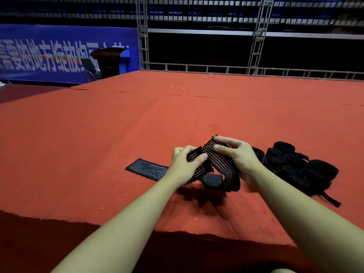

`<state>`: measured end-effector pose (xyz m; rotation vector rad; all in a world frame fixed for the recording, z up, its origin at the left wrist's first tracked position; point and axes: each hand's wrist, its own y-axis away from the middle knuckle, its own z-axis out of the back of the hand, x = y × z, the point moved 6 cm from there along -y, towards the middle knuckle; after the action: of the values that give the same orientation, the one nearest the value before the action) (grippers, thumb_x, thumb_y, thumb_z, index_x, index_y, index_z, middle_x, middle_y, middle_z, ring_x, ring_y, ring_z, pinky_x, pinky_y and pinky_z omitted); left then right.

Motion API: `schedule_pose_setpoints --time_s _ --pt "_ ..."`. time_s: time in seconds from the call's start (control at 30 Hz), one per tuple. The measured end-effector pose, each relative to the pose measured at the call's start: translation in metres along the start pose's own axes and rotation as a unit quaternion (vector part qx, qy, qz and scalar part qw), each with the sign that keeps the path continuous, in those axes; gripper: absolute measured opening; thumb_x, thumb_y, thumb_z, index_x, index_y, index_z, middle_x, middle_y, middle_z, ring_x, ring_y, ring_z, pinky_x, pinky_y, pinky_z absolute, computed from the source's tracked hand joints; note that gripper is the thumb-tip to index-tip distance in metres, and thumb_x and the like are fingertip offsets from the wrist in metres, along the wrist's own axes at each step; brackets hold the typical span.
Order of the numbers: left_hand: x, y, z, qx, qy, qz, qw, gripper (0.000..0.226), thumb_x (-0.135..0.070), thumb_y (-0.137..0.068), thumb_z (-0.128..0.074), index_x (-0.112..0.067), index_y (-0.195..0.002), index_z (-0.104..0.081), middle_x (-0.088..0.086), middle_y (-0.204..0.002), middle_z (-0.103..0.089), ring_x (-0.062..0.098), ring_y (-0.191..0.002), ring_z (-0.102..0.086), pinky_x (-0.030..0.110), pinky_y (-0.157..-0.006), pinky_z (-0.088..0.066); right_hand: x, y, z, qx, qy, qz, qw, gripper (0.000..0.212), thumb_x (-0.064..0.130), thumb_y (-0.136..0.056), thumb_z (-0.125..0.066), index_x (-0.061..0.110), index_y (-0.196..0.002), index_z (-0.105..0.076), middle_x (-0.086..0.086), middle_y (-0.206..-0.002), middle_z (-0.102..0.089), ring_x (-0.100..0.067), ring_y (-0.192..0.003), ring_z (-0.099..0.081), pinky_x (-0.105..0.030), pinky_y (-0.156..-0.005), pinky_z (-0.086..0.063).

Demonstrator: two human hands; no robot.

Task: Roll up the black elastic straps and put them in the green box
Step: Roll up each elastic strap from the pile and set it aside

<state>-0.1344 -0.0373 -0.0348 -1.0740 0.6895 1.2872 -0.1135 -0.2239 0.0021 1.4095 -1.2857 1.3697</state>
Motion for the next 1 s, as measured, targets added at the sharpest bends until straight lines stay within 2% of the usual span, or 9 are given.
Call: schedule_pose_setpoints --time_s 0.2,0.3,0.37,0.43,0.53,0.67,0.77,0.87,1.0 --pt "0.023 -0.004 0.036 -0.153 -0.033 0.055 0.986 0.025 -0.045 -0.092 -0.072 -0.021 -0.085 -0.071 0.001 -0.091 -0.065 0.022 -0.085 -0.065 0.032 -0.075 -0.044 0.006 -0.003 0.026 -0.084 -0.009 0.030 0.996 0.033 0.005 -0.084 -0.081 0.018 -0.114 -0.078 0.007 -0.118 -0.075 -0.027 -0.103 -0.075 -0.048 -0.092 -0.060" --pt "0.035 -0.003 0.043 -0.172 0.106 0.117 0.972 0.032 -0.037 -0.096 -0.069 -0.014 -0.117 -0.070 -0.005 -0.083 -0.074 0.016 -0.078 -0.074 0.030 -0.081 -0.055 0.012 -0.005 0.033 -0.101 -0.027 0.040 0.994 0.042 0.007 -0.081 -0.083 0.020 -0.121 -0.076 0.001 -0.134 -0.067 -0.027 -0.113 -0.071 -0.049 -0.099 -0.057" --pt "0.033 -0.004 0.035 -0.126 0.133 0.126 0.975 0.055 -0.036 -0.100 -0.064 -0.019 -0.149 -0.046 -0.010 -0.115 -0.069 0.015 -0.113 -0.066 0.032 -0.106 -0.044 0.016 -0.004 0.033 -0.102 -0.020 0.050 0.993 0.051 0.006 -0.082 -0.083 0.019 -0.130 -0.070 0.000 -0.143 -0.060 -0.025 -0.114 -0.071 -0.047 -0.097 -0.058" --pt "0.031 -0.005 0.020 -0.052 0.108 0.107 0.987 0.066 -0.029 -0.100 -0.065 -0.022 -0.158 -0.033 -0.005 -0.138 -0.054 0.015 -0.133 -0.051 0.028 -0.110 -0.033 0.017 -0.002 0.030 -0.102 -0.011 0.054 0.993 0.060 0.005 -0.083 -0.082 0.017 -0.138 -0.063 0.001 -0.145 -0.058 -0.023 -0.111 -0.072 -0.045 -0.092 -0.061" --pt "0.039 0.002 -0.007 0.074 0.010 0.045 0.996 0.073 -0.023 -0.083 -0.079 -0.021 -0.149 -0.048 0.004 -0.146 -0.054 0.017 -0.135 -0.052 0.025 -0.112 -0.036 0.015 0.000 0.026 -0.105 -0.024 0.056 0.993 0.066 0.002 -0.084 -0.081 0.016 -0.143 -0.057 -0.003 -0.140 -0.061 -0.021 -0.106 -0.074 -0.039 -0.088 -0.062" --pt "0.055 0.017 -0.043 0.191 -0.102 0.001 0.976 0.108 -0.057 -0.061 -0.081 -0.027 -0.155 -0.038 0.001 -0.158 -0.034 0.015 -0.146 -0.033 0.036 -0.124 -0.026 0.029 -0.002 0.010 -0.093 -0.088 0.060 0.990 0.068 -0.005 -0.086 -0.074 0.010 -0.148 -0.051 -0.009 -0.122 -0.069 -0.018 -0.097 -0.076 -0.031 -0.084 -0.062" --pt "0.055 0.015 -0.051 0.132 -0.100 -0.006 0.986 0.076 -0.065 -0.066 -0.079 -0.032 -0.132 -0.063 0.003 -0.150 -0.047 0.018 -0.141 -0.040 0.038 -0.121 -0.030 0.052 -0.007 -0.007 -0.068 -0.101 0.083 0.989 0.068 -0.006 -0.087 -0.073 0.007 -0.149 -0.048 -0.004 -0.111 -0.071 -0.015 -0.093 -0.076 -0.027 -0.081 -0.060" --pt "0.046 0.013 -0.048 0.061 0.039 0.014 0.997 0.023 -0.032 -0.092 -0.076 -0.017 -0.108 -0.069 0.000 -0.113 -0.072 0.012 -0.107 -0.065 0.027 -0.098 -0.045 0.072 -0.012 -0.016 -0.073 -0.102 0.114 0.986 0.072 -0.006 -0.085 -0.075 0.007 -0.150 -0.045 0.001 -0.107 -0.072 -0.015 -0.093 -0.076 -0.025 -0.081 -0.059" --pt "0.043 0.018 -0.040 0.031 0.120 0.073 0.990 0.019 -0.035 -0.102 -0.062 -0.019 -0.110 -0.064 -0.001 -0.093 -0.074 0.012 -0.086 -0.068 0.028 -0.081 -0.050 0.081 -0.018 -0.010 -0.101 -0.093 0.140 0.981 0.084 -0.002 -0.083 -0.080 0.008 -0.154 -0.038 -0.008 -0.126 -0.067 -0.022 -0.107 -0.073 -0.032 -0.093 -0.059"
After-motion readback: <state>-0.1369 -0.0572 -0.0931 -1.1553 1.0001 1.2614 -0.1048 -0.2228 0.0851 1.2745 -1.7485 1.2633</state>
